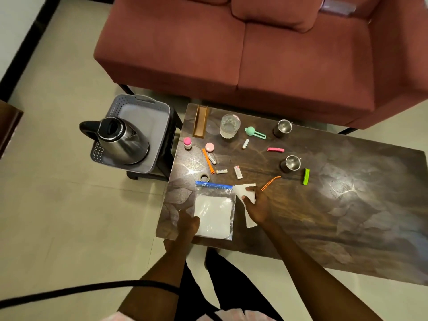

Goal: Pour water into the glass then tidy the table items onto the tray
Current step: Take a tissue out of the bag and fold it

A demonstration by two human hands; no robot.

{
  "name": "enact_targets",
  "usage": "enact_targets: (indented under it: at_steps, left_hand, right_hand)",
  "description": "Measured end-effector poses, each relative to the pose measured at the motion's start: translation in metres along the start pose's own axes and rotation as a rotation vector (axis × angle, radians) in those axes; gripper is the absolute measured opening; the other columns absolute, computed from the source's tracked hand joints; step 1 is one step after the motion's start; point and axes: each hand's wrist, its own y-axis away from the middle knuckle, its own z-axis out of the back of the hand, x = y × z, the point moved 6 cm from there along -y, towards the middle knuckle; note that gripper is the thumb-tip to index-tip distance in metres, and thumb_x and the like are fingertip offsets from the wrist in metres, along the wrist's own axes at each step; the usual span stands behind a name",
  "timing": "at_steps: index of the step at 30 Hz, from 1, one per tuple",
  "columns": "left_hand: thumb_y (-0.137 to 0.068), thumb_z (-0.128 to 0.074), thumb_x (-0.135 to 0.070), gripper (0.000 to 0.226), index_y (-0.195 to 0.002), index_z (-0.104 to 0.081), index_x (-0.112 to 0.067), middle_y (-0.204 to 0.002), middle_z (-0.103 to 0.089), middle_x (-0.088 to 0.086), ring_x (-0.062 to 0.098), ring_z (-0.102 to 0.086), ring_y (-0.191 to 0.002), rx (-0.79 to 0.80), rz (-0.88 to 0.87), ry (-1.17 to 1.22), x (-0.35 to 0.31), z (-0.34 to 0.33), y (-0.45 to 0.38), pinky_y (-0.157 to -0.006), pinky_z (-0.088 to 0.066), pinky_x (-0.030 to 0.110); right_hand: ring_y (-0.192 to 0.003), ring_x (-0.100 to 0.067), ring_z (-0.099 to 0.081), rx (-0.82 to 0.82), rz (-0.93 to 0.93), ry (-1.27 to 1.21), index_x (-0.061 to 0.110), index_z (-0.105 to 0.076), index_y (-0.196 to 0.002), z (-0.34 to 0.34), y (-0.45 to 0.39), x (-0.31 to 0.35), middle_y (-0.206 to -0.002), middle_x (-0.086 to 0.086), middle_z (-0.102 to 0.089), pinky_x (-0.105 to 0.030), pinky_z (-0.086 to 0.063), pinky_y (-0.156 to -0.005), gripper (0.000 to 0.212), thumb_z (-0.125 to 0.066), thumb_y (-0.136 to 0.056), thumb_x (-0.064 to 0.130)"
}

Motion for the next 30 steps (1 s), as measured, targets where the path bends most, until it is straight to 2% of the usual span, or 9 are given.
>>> enact_targets:
  at_steps: [5,9,11,13,16,18,22,26,30]
  left_hand:
    - [-0.098,-0.056,-0.027,0.043,-0.132,-0.049,-0.002,-0.134,-0.055,0.019,0.033,-0.054,-0.119,0.057,-0.002,0.323,-0.033,0.008,0.036,-0.099,-0.044,0.037]
    - [-0.100,-0.045,-0.045,0.051,-0.135,-0.050,-0.008,-0.133,-0.057,0.015,0.030,-0.056,-0.118,0.285,-0.032,0.840,-0.087,0.029,0.064,-0.103,-0.043,0.045]
    - [-0.098,-0.043,-0.051,0.056,-0.137,-0.049,-0.012,-0.127,-0.062,0.016,0.035,-0.060,-0.115,0.381,-0.120,1.010,-0.113,0.049,0.075,-0.095,-0.050,0.049]
    - [-0.097,-0.044,-0.053,0.053,-0.132,-0.053,-0.014,-0.115,-0.069,0.016,0.035,-0.067,-0.104,0.455,-0.233,1.093,-0.139,0.073,0.091,-0.082,-0.056,0.051]
    - [-0.098,-0.047,-0.044,0.046,-0.129,-0.055,-0.012,-0.106,-0.073,0.013,0.029,-0.071,-0.090,0.468,-0.430,1.089,-0.177,0.112,0.115,-0.066,-0.059,0.041]
    - [-0.093,-0.059,-0.034,0.046,-0.131,-0.055,-0.009,-0.114,-0.070,0.016,0.034,-0.068,-0.098,0.459,-0.528,1.008,-0.200,0.134,0.132,-0.073,-0.059,0.044]
    - [-0.083,-0.072,-0.006,0.040,-0.121,-0.063,-0.004,-0.111,-0.072,0.017,0.035,-0.069,-0.100,0.372,-0.698,0.885,-0.234,0.177,0.154,-0.076,-0.059,0.045]
    - [-0.078,-0.075,0.001,0.041,-0.117,-0.065,-0.004,-0.113,-0.071,0.016,0.035,-0.068,-0.105,0.301,-0.849,0.817,-0.266,0.218,0.175,-0.089,-0.055,0.050]
    - [-0.077,-0.078,-0.002,0.025,-0.096,-0.074,-0.018,-0.099,-0.077,0.006,0.027,-0.072,-0.094,0.262,-0.993,0.709,-0.288,0.249,0.195,-0.073,-0.059,0.037]
  right_hand:
    - [-0.118,-0.025,-0.058,0.134,0.064,-0.189,0.009,-0.037,-0.145,0.002,0.016,0.066,-0.133,-0.009,-0.058,-0.034,-0.048,-0.097,0.064,-0.070,-0.091,0.018]
    - [-0.116,-0.021,-0.059,0.314,0.161,-0.267,0.022,-0.019,-0.155,0.018,0.033,0.121,-0.134,-0.007,-0.059,-0.033,-0.048,-0.095,0.085,-0.072,-0.089,0.023]
    - [-0.117,-0.022,-0.062,0.345,0.254,-0.277,0.026,-0.021,-0.154,0.033,0.041,0.147,-0.133,-0.007,-0.062,-0.038,-0.052,-0.099,0.084,-0.073,-0.088,0.026]
    - [-0.113,-0.015,-0.063,0.346,0.349,-0.263,0.029,-0.028,-0.150,0.051,0.046,0.173,-0.132,-0.004,-0.063,-0.029,-0.056,-0.092,0.078,-0.074,-0.087,0.028]
    - [-0.118,-0.024,-0.062,0.313,0.463,-0.297,0.022,-0.042,-0.143,0.080,0.052,0.213,-0.135,-0.007,-0.061,-0.046,-0.054,-0.098,0.064,-0.073,-0.088,0.018]
    - [-0.116,-0.027,-0.063,0.271,0.557,-0.288,0.013,-0.051,-0.138,0.097,0.053,0.239,-0.130,-0.009,-0.064,-0.051,-0.052,-0.099,0.052,-0.070,-0.089,0.009]
    - [-0.112,-0.027,-0.066,0.145,0.652,-0.322,0.006,-0.059,-0.129,0.131,0.058,0.290,-0.121,-0.011,-0.068,-0.043,-0.054,-0.094,0.042,-0.068,-0.088,-0.002]
    - [-0.101,-0.018,-0.068,0.064,0.664,-0.478,0.007,-0.055,-0.131,0.156,0.063,0.334,-0.116,-0.011,-0.070,-0.030,-0.057,-0.085,0.050,-0.073,-0.085,0.000]
    - [-0.088,-0.020,-0.072,0.068,0.633,-0.675,0.012,-0.057,-0.130,0.172,0.069,0.364,-0.102,-0.011,-0.075,-0.037,-0.060,-0.080,0.057,-0.079,-0.078,0.003]
